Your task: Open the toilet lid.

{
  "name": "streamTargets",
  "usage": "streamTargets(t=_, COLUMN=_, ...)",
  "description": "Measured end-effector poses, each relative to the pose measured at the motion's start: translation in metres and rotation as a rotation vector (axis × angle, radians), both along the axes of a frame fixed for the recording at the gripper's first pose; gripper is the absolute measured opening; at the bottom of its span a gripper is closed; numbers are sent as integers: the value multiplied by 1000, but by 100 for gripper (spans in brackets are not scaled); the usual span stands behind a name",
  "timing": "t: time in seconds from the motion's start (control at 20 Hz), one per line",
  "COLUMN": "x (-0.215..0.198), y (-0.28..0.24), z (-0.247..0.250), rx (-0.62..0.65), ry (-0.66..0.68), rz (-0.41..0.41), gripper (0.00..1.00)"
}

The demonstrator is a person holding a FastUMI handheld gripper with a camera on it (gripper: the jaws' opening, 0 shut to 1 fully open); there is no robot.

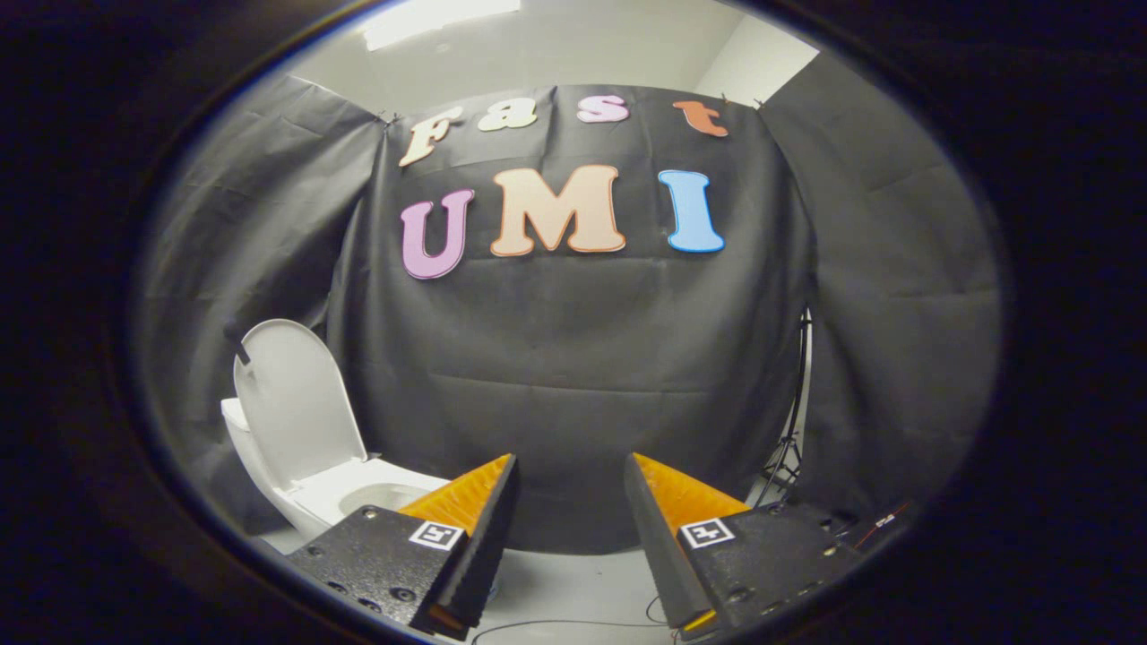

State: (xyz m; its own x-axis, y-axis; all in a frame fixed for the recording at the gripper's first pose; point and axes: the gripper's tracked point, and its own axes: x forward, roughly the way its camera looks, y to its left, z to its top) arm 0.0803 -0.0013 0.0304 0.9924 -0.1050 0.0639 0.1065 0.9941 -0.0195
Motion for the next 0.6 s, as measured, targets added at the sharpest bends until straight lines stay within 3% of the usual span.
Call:
streamTargets(t=0.3, x=-13, y=-12, z=-23, rx=-7, ry=75, rz=-36, gripper=73)
streamTargets(t=0.6, x=-16, y=0, z=-24, rx=-1, ry=79, rz=26, gripper=74)
